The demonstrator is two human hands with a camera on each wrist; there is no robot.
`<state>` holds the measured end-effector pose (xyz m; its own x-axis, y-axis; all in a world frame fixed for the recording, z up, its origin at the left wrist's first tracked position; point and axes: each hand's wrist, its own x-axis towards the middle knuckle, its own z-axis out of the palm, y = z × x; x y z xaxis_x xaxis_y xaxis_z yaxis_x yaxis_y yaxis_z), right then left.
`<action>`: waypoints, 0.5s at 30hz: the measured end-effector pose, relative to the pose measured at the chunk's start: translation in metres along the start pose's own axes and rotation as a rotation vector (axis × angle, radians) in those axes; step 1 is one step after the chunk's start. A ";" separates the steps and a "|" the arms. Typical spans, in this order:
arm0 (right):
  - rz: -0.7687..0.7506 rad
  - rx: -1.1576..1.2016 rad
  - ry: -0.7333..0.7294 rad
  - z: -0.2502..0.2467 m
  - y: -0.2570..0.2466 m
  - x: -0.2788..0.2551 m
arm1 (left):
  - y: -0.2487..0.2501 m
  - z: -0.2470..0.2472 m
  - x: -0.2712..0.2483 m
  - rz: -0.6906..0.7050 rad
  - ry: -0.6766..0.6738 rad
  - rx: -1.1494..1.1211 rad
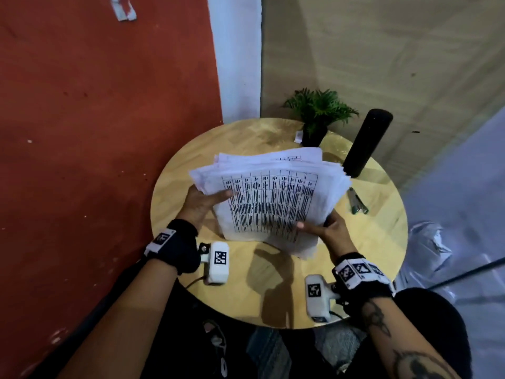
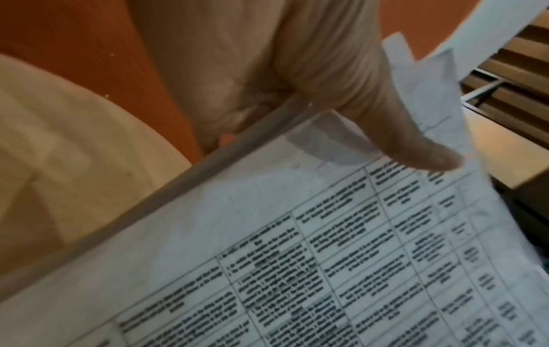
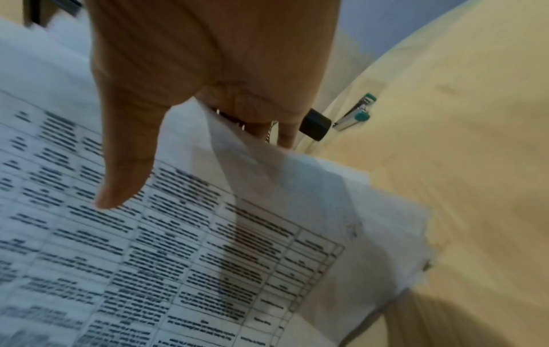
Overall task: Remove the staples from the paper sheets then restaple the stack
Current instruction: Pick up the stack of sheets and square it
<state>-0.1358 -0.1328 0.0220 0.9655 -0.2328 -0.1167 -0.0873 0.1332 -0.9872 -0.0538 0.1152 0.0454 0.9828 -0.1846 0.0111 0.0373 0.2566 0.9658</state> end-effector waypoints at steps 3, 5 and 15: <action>0.022 -0.044 -0.101 -0.003 -0.011 0.002 | 0.003 0.001 0.006 -0.004 -0.025 -0.024; 0.015 -0.007 -0.090 -0.002 -0.018 0.004 | 0.004 0.004 0.011 0.010 0.051 -0.070; 0.103 -0.159 0.024 -0.002 -0.008 0.009 | 0.003 0.008 -0.002 0.010 -0.002 0.054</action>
<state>-0.1275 -0.1381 0.0286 0.9436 -0.2488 -0.2184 -0.2244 0.0042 -0.9745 -0.0567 0.1082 0.0502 0.9826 -0.1846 0.0215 0.0174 0.2066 0.9783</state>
